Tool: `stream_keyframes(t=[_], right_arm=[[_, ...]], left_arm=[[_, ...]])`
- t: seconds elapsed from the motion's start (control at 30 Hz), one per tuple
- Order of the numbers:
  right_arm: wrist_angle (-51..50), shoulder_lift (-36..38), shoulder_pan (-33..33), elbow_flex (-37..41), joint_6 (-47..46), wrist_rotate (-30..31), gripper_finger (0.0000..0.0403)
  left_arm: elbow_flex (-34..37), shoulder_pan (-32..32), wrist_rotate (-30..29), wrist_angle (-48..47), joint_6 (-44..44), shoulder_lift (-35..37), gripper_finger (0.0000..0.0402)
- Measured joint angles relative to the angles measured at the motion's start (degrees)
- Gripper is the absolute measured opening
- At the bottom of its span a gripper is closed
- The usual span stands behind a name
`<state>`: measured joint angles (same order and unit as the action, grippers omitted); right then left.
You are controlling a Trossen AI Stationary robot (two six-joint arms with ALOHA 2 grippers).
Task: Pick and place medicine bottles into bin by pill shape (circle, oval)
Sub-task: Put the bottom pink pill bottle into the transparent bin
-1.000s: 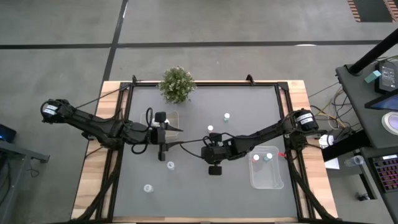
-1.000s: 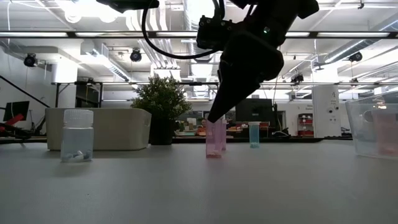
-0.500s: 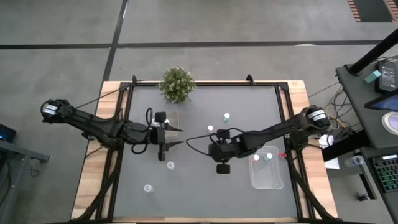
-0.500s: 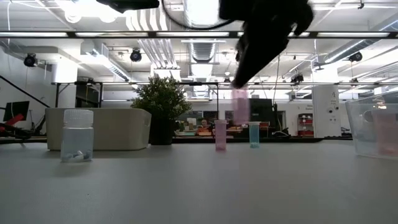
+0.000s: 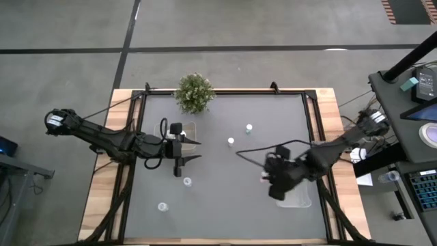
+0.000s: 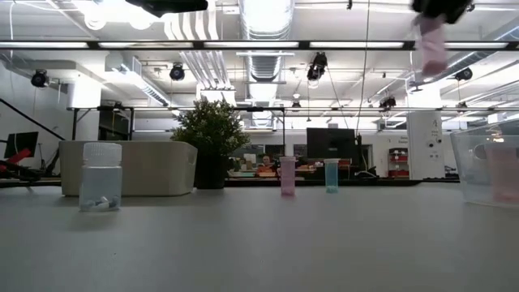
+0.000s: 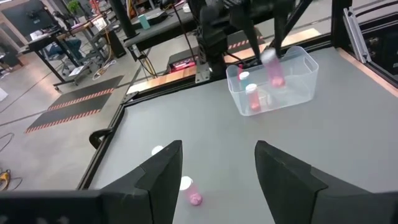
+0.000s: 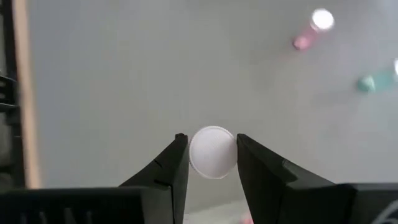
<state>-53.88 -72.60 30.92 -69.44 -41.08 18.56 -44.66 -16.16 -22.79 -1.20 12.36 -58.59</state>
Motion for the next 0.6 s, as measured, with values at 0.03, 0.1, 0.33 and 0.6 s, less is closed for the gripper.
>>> stream_keyframes(t=[0.03,0.1,0.33,0.6], right_arm=[[-1.0,1.5,1.3,0.6,-2.9,0.5,0.0111],[-3.1,4.0,3.6,2.3,-8.4,1.0,0.0111],[-6.3,10.8,11.9,10.3,-17.9,0.0,0.0111],[-4.7,15.4,18.7,20.8,-25.5,-0.5,0.0111]], left_arm=[[0.0,0.0,0.0,0.1,0.0,0.0,0.0183],[0.0,0.0,0.0,0.2,0.0,0.0,0.0183],[0.0,0.0,0.0,0.3,0.0,0.0,0.0183],[0.0,0.0,0.0,0.4,-0.1,0.0,0.0183]])
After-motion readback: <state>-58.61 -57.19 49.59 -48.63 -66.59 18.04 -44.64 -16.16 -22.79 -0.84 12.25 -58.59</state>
